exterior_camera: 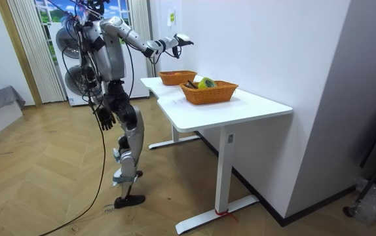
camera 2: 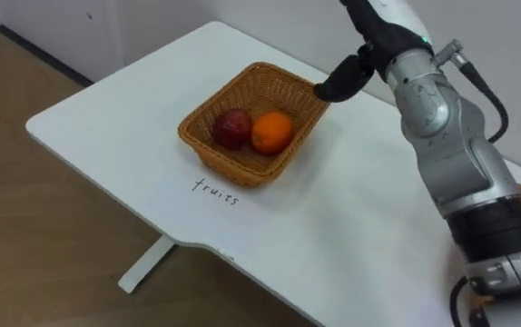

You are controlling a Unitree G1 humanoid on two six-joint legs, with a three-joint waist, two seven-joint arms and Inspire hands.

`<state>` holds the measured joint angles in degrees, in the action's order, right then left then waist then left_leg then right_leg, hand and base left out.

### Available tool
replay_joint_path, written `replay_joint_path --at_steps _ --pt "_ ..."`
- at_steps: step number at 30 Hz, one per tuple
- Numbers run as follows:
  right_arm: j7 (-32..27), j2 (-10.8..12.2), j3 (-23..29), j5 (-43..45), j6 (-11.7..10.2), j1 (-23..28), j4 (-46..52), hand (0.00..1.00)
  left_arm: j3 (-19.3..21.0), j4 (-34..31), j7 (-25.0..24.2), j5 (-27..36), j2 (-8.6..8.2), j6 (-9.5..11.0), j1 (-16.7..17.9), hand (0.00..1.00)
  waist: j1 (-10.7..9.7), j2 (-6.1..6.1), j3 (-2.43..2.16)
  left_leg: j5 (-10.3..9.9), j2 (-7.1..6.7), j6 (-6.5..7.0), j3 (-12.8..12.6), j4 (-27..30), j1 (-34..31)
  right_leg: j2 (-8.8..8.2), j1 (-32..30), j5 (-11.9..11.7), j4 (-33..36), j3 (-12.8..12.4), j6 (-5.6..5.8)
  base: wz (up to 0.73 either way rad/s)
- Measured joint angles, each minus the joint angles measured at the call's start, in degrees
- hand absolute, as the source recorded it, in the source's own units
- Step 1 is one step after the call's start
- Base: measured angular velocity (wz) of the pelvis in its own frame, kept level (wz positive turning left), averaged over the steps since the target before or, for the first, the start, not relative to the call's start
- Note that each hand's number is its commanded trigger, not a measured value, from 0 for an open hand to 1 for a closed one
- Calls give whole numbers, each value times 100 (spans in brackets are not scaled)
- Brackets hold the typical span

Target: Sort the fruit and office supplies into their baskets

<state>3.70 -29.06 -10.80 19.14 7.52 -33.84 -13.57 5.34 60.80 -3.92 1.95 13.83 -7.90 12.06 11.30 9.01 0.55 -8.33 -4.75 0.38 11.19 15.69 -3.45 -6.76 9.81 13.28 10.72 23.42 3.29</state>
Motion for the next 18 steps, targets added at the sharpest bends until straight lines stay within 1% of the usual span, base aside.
replay_joint_path --at_steps 1,4,5,6,8,10,12,14,16,17,18 --pt "-15 1 86 -22 0 0 84 0 1 -56 1 -1 -8 11 -17 0 -45 -26 11 -4 6 1 -21 -1 -9 0 -24 -1 5 -21 0 -13" --pt "-126 -3 220 -102 -4 0 220 0 1 -145 3 8 -53 77 -79 0 -131 -88 -16 -12 42 10 -134 -27 -13 3 -86 -36 17 -134 0 -19" --pt "-137 -1 270 -97 -5 0 244 0 5 -148 3 26 -88 88 -128 0 -177 -119 -16 -14 49 16 -180 -41 5 -3 -72 -50 17 -167 5 -16" --pt "-152 -1 299 -93 -4 1 243 0 8 -157 3 51 -102 93 -151 0 -181 -129 -16 -14 49 18 -192 -48 11 -5 -75 -52 17 -187 8 -15" --pt "-271 -1 407 -106 -1 3 264 0 9 -224 2 234 -132 159 -198 0 -287 -130 -18 -14 55 25 -240 -40 20 -10 -95 -54 18 -233 11 -9" --pt "-342 -1 542 -107 -1 11 366 0 10 -257 -5 247 -159 203 -246 0 -341 -131 -20 -24 81 35 -314 -42 14 -6 -133 -62 19 -285 10 -14" --pt "-385 -3 696 -108 1 22 526 0 29 -308 -4 244 -156 203 -278 0 -419 -129 -23 -24 102 34 -356 -60 7 -1 -180 -80 20 -311 4 -16" --pt "-548 -4 856 -85 -1 33 724 0 32 -309 -8 250 -150 203 -311 0 -521 -124 -39 -24 121 35 -435 -93 37 4 -193 -86 15 -414 1 -18" --pt "-706 -3 949 -94 -1 48 826 0 20 -304 -16 300 -149 202 -319 0 -594 -126 -41 -26 136 39 -516 -132 115 4 -199 -90 9 -501 4 -22" --pt "-799 -4 1021 -97 -1 107 937 0 20 -300 -15 299 -149 199 -319 0 -643 -143 -64 -38 157 49 -589 -138 133 9 -210 -93 8 -559 7 -28" --pt "-849 -4 1057 -97 -1 145 1013 0 20 -300 -16 300 -151 199 -320 0 -643 -153 -69 -45 174 51 -646 -150 153 14 -221 -100 8 -611 6 -37"
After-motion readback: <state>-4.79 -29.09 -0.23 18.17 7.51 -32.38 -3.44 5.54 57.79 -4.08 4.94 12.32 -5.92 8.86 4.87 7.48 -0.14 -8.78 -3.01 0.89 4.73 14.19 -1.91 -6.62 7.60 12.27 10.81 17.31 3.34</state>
